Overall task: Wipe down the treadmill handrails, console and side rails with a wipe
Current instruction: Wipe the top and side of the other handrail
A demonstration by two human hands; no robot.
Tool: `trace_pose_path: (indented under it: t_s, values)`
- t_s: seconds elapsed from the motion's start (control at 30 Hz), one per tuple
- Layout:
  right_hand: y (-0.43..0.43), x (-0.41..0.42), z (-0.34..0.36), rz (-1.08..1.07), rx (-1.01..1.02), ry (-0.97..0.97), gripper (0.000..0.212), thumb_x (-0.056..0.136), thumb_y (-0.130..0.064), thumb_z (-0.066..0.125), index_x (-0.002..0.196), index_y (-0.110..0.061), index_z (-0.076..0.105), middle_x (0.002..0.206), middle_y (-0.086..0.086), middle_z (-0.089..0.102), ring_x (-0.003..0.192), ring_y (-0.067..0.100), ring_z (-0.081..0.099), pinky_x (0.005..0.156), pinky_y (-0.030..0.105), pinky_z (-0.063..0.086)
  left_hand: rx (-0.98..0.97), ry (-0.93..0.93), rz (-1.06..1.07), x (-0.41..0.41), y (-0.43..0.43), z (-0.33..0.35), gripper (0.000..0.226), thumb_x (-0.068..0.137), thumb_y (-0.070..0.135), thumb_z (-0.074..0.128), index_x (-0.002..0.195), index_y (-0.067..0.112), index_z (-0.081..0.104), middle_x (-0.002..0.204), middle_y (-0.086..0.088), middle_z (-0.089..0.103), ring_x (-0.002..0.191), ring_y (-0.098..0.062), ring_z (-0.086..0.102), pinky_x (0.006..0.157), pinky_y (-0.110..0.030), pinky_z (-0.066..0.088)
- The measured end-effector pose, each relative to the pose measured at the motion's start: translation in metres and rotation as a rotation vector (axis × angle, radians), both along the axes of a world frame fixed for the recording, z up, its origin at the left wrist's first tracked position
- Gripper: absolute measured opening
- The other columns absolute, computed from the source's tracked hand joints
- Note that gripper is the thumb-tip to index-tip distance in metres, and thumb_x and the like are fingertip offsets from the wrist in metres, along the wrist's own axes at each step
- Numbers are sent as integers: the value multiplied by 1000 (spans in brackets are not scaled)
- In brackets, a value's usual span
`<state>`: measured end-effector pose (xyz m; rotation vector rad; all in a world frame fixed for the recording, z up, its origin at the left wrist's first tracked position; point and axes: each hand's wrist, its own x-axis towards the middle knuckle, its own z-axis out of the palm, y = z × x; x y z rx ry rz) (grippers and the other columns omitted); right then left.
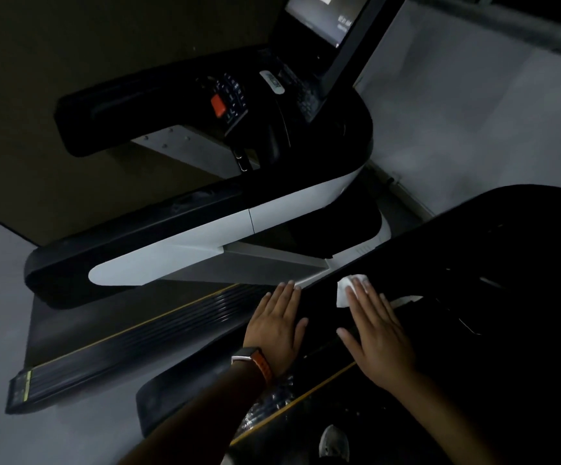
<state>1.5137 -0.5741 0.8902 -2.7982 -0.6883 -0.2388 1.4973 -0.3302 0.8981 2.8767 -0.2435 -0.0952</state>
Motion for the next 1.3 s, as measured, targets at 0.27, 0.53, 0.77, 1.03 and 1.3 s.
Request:
trace_pose_path:
  t_s: [0.27,0.53,0.77,1.03,1.3]
  values:
    - [80,-54,9,-83,148,-30,75,105,-46,48,165,-8,23,175,8,11,161,29,12,123,61,30,-77,-109,-183,-25,75,8,65,108,51,26,163,15,23,170,-2,16,158,-15,9,129,-39,13]
    - [167,-134,43,-289,73,-50,75,108,-55,38,166,-11,20,175,6,12,162,24,9,127,52,24,-97,-187,-428,-46,145,20,65,108,48,31,161,11,29,168,-6,25,156,-20,19,126,-42,23]
    - [226,-200,67,-402,21,1,75,110,-57,32,168,-14,8,176,5,3,162,21,-1,130,49,18,-139,-235,-492,-76,180,27,66,108,50,24,159,10,34,166,-7,31,155,-19,25,125,-42,26]
    - [297,-282,34,-423,83,46,76,110,-58,32,168,-16,5,176,4,2,162,20,-2,130,47,16,-110,-252,-505,-143,247,0,62,107,45,33,158,9,35,166,-7,31,156,-19,23,124,-44,30]
    - [366,-346,-8,-455,34,83,76,110,-56,34,167,-10,15,175,8,9,162,23,2,129,50,21,-63,-189,-512,-190,310,-37,63,107,43,28,161,9,28,169,-6,21,157,-19,16,125,-43,27]
